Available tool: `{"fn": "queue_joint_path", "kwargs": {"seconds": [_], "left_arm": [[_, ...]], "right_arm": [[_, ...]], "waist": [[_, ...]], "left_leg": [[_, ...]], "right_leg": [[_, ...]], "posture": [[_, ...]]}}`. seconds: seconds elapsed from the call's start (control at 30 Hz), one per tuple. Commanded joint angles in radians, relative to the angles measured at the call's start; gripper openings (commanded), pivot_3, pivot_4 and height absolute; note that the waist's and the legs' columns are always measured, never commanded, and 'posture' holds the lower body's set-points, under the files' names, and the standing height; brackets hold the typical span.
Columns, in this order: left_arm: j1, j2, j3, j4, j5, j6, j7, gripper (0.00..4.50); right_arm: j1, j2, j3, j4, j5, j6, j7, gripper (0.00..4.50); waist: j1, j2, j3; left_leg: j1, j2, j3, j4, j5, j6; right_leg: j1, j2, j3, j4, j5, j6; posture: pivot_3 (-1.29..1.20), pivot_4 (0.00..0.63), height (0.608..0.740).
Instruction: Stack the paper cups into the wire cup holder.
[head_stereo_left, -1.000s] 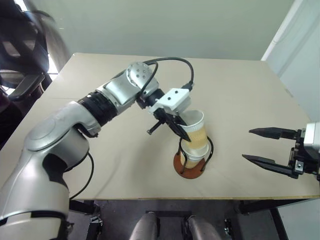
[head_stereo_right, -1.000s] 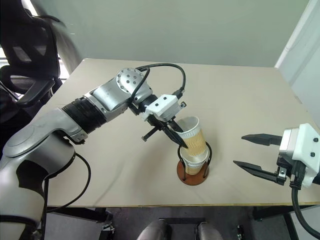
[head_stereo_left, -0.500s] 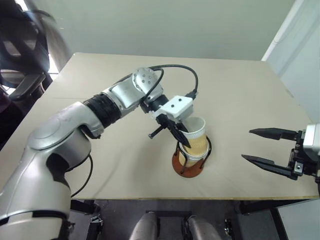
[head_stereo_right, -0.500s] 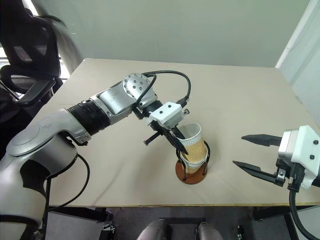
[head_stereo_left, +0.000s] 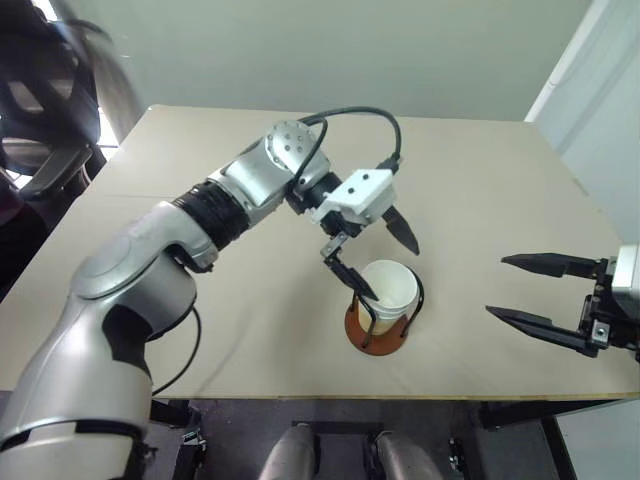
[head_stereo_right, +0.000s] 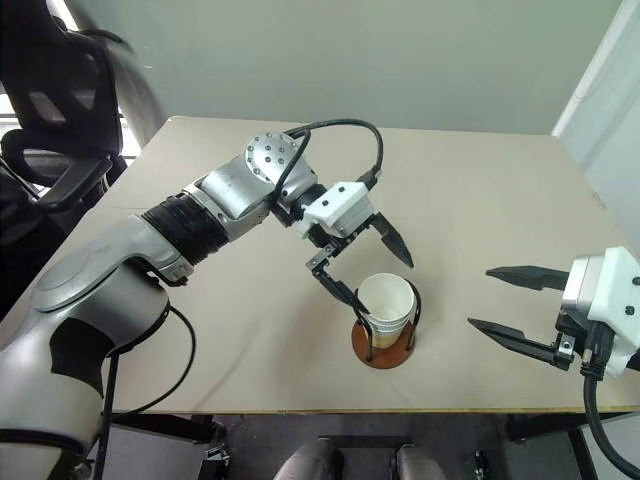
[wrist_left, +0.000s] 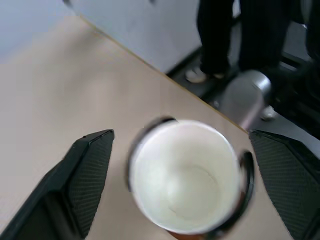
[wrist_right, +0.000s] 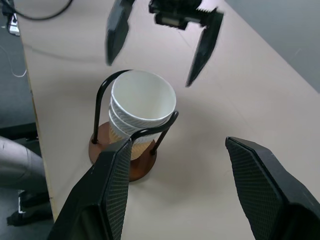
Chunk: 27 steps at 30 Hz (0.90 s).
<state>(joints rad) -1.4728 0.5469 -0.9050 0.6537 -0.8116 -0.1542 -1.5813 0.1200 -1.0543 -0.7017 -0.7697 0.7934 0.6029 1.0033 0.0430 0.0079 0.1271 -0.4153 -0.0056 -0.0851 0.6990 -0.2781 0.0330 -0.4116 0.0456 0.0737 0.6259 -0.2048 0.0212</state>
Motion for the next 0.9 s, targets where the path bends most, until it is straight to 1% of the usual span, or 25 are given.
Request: {"fn": "queue_joint_path", "kwargs": {"seconds": [0.03, 0.07, 0.17, 0.2, 0.23, 0.27, 0.3, 0.37, 0.4, 0.47, 0.5, 0.57, 0.67, 0.7, 0.77, 0.8, 0.9], "left_arm": [[0.022, 0.048, 0.215, 0.015, 0.027, 0.113, -0.033, 4.48], [0.051, 0.090, 0.261, -0.005, 0.052, 0.148, -0.027, 4.48], [0.221, 0.305, 0.377, -0.122, 0.141, 0.250, 0.025, 4.48], [0.289, 0.372, 0.415, -0.173, 0.163, 0.279, 0.045, 4.48], [0.346, 0.416, 0.451, -0.227, 0.178, 0.312, 0.068, 4.48], [0.385, 0.436, 0.481, -0.271, 0.191, 0.342, 0.086, 4.48], [0.463, 0.492, 0.536, -0.326, 0.184, 0.379, 0.116, 4.48], [0.641, 0.601, 0.670, -0.433, 0.152, 0.460, 0.188, 4.48], [0.760, 0.658, 0.766, -0.482, 0.128, 0.496, 0.231, 4.48], [0.966, 0.708, 0.957, -0.579, 0.092, 0.570, 0.308, 4.48], [1.054, 0.710, 1.048, -0.622, 0.076, 0.602, 0.342, 4.48], [1.232, 0.684, 1.236, -0.704, 0.075, 0.658, 0.395, 4.48], [1.492, 0.594, 1.512, -0.830, 0.095, 0.737, 0.451, 4.48], [1.555, 0.562, 1.576, -0.874, 0.092, 0.762, 0.468, 4.48], [1.663, 0.497, 1.682, -0.949, 0.084, 0.804, 0.496, 4.48], [1.705, 0.471, 1.718, -0.979, 0.085, 0.815, 0.505, 4.48], [1.775, 0.420, 1.782, -1.049, 0.077, 0.848, 0.539, 4.48]], "right_arm": [[-0.048, -0.019, 0.083, 0.064, -0.049, -0.055, 0.016, 3.04], [-0.073, -0.024, 0.121, 0.093, -0.068, -0.074, 0.025, 3.04], [-0.191, -0.034, 0.255, 0.214, -0.119, -0.140, 0.067, 3.04], [-0.226, -0.034, 0.290, 0.252, -0.133, -0.159, 0.087, 3.04], [-0.251, -0.034, 0.315, 0.288, -0.146, -0.178, 0.111, 3.04], [-0.267, -0.034, 0.329, 0.317, -0.156, -0.195, 0.131, 3.04], [-0.296, -0.034, 0.358, 0.353, -0.169, -0.214, 0.157, 3.04], [-0.362, -0.033, 0.415, 0.439, -0.198, -0.253, 0.212, 3.04], [-0.402, -0.030, 0.447, 0.489, -0.217, -0.272, 0.236, 3.04], [-0.467, -0.022, 0.496, 0.579, -0.243, -0.305, 0.285, 3.04], [-0.495, -0.018, 0.518, 0.621, -0.257, -0.323, 0.307, 3.04], [-0.556, 0.000, 0.564, 0.700, -0.285, -0.353, 0.349, 3.04], [-0.658, 0.043, 0.640, 0.805, -0.327, -0.393, 0.405, 3.04], [-0.687, 0.058, 0.657, 0.830, -0.335, -0.404, 0.423, 3.04], [-0.734, 0.088, 0.683, 0.857, -0.343, -0.410, 0.447, 3.04], [-0.751, 0.099, 0.693, 0.867, -0.347, -0.412, 0.458, 3.04], [-0.793, 0.125, 0.713, 0.907, -0.364, -0.425, 0.486, 3.04]], "waist": [[-0.007, 0.000, 0.000], [-0.013, 0.001, -0.001], [-0.044, 0.008, -0.003], [-0.053, 0.009, -0.003], [-0.061, 0.008, -0.003], [-0.060, 0.008, -0.003], [-0.058, 0.007, -0.002], [-0.047, 0.007, -0.002], [-0.047, 0.007, -0.003], [-0.046, 0.006, -0.003], [-0.044, 0.006, -0.003], [-0.036, 0.005, -0.003], [-0.041, 0.005, -0.004], [-0.043, 0.005, -0.004], [-0.050, 0.004, -0.004], [-0.050, 0.004, -0.004], [-0.049, 0.004, -0.004]], "left_leg": [[0.000, 0.000, 0.001, 0.000, 0.000, 0.000], [0.001, 0.001, 0.001, 0.000, 0.000, 0.000], [0.006, 0.001, 0.006, -0.002, 0.002, -0.003], [0.007, 0.001, 0.008, -0.004, 0.004, -0.006], [0.009, 0.001, 0.010, -0.006, 0.006, -0.009], [0.010, 0.002, 0.011, -0.008, 0.008, -0.013], [0.010, 0.002, 0.011, -0.008, 0.009, -0.013], [0.008, 0.003, 0.011, -0.009, 0.010, -0.010], [0.006, 0.002, 0.011, -0.009, 0.010, -0.010], [0.006, 0.002, 0.012, -0.012, 0.010, -0.010], [0.006, 0.002, 0.012, -0.013, 0.010, -0.010], [0.007, 0.002, 0.013, -0.015, 0.010, -0.010], [0.012, 0.002, 0.014, -0.017, 0.009, -0.009], [0.013, 0.002, 0.015, -0.019, 0.007, -0.007], [0.015, 0.004, 0.016, -0.020, 0.006, -0.005], [0.015, 0.005, 0.016, -0.020, 0.005, -0.006], [0.017, 0.007, 0.015, -0.020, 0.006, -0.008]], "right_leg": [[0.000, 0.000, 0.000, 0.000, 0.000, 0.000], [0.000, 0.001, 0.002, 0.000, 0.000, 0.000], [0.000, 0.002, 0.007, 0.001, 0.000, 0.001], [0.000, 0.002, 0.008, 0.001, -0.002, 0.004], [-0.001, 0.002, 0.009, 0.001, -0.005, 0.008], [-0.001, 0.002, 0.010, 0.001, -0.005, 0.008], [-0.001, 0.003, 0.010, 0.001, -0.005, 0.008], [-0.004, 0.002, 0.011, 0.001, -0.002, 0.003], [-0.004, 0.002, 0.011, 0.001, -0.002, 0.002], [-0.006, 0.001, 0.011, 0.000, -0.001, 0.000], [-0.005, 0.001, 0.011, 0.000, -0.002, 0.000], [-0.005, 0.000, 0.011, 0.000, -0.003, -0.002], [-0.004, 0.000, 0.011, 0.002, -0.004, -0.007], [-0.004, 0.000, 0.011, 0.002, -0.004, -0.011], [-0.005, 0.000, 0.010, 0.004, -0.004, -0.016], [-0.006, 0.001, 0.010, 0.005, -0.005, -0.022], [-0.006, 0.002, 0.009, 0.011, -0.007, -0.030]], "posture": [[0.00, 0.150, 0.740], [0.00, 0.150, 0.740], [0.00, 0.150, 0.740], [0.00, 0.150, 0.740], [0.00, 0.150, 0.740], [0.00, 0.150, 0.740], [0.00, 0.150, 0.740], [0.00, 0.150, 0.740], [0.00, 0.150, 0.740], [0.00, 0.150, 0.740], [0.00, 0.150, 0.740], [0.00, 0.150, 0.740], [0.00, 0.150, 0.740], [0.00, 0.150, 0.740], [0.00, 0.150, 0.740], [0.00, 0.150, 0.740], [0.00, 0.150, 0.740]]}}
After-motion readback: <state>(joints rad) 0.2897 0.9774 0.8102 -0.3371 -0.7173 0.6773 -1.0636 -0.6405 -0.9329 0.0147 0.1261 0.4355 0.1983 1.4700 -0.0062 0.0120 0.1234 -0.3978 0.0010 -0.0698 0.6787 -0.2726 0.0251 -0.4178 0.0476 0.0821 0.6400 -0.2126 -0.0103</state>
